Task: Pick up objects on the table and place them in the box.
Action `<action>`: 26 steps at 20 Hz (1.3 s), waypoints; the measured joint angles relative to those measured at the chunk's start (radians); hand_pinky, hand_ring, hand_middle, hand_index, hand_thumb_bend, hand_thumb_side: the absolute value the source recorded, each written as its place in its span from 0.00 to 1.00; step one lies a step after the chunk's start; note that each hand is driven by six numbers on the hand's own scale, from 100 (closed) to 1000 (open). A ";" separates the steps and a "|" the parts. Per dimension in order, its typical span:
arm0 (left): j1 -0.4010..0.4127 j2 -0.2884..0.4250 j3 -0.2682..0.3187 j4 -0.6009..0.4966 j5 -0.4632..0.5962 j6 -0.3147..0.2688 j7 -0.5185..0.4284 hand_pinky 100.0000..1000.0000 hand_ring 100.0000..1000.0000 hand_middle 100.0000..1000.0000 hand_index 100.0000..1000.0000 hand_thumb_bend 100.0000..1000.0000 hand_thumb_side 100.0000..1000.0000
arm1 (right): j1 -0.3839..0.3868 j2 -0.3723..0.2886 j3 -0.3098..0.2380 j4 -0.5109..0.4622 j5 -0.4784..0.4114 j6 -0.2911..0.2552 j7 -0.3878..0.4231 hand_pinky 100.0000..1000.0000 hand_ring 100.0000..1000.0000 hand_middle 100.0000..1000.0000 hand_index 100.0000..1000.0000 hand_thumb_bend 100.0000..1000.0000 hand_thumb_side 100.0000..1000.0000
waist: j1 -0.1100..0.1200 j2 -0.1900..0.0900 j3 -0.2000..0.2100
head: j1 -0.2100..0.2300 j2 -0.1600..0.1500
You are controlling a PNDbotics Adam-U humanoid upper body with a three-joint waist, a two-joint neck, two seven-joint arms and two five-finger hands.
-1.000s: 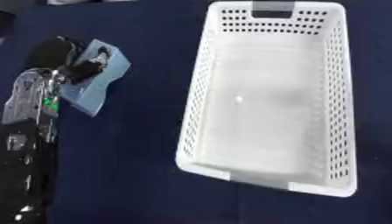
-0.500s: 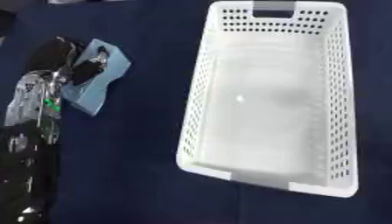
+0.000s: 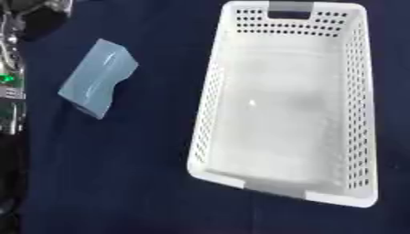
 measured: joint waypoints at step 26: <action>0.047 0.000 -0.022 0.067 -0.076 -0.181 -0.316 0.94 0.98 0.98 1.00 0.85 0.22 | 0.001 0.000 -0.001 0.000 -0.007 0.003 0.002 0.81 0.71 0.81 0.99 0.00 0.79 | -0.003 -0.004 0.007 | -0.001 0.000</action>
